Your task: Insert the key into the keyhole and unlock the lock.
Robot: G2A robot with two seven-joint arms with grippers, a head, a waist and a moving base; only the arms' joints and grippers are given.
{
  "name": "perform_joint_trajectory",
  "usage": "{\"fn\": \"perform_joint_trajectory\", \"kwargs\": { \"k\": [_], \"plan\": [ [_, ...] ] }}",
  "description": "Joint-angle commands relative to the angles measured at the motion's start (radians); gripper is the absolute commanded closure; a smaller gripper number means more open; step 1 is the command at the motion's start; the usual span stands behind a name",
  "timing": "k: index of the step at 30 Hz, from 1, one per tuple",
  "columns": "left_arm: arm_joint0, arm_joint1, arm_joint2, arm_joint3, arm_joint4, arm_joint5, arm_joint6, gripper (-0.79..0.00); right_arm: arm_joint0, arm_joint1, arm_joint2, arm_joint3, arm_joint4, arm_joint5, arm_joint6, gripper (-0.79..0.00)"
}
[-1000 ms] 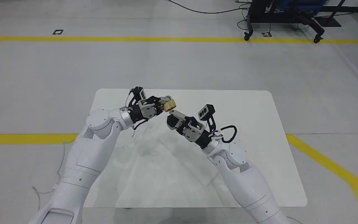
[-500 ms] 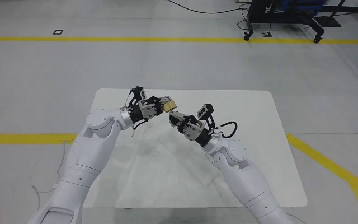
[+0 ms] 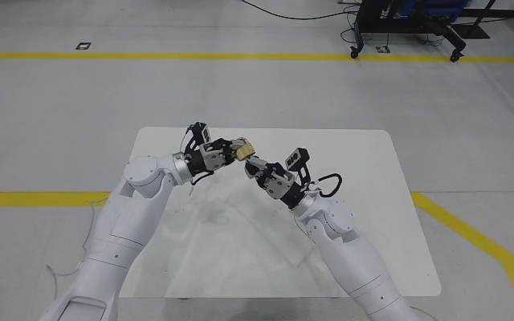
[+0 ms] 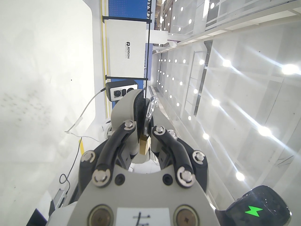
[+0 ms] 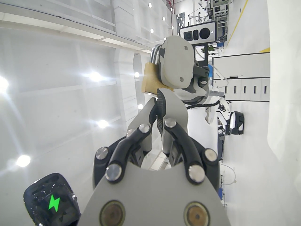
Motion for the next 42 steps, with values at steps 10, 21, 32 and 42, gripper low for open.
{"fn": "perform_joint_trajectory", "kwargs": {
  "k": [10, 21, 32, 42],
  "plan": [
    [0.022, 0.005, -0.012, -0.049, 0.110, -0.134, 0.082, 0.000, 0.030, -0.010, 0.043, 0.124, 0.462, 0.245, 0.181, 0.000],
    [0.039, 0.008, -0.017, -0.074, 0.171, -0.164, 0.117, 0.000, 0.030, -0.005, 0.055, 0.104, 0.325, 0.130, 0.157, -0.449],
    [0.046, 0.011, -0.009, -0.100, 0.271, -0.169, 0.157, 0.000, -0.032, 0.016, 0.109, 0.003, 0.086, -0.018, 0.110, -0.785],
    [0.057, 0.012, -0.012, -0.109, 0.299, -0.159, 0.179, 0.000, -0.028, 0.029, 0.116, -0.051, -0.234, -0.149, 0.045, -0.785]
  ]
}}
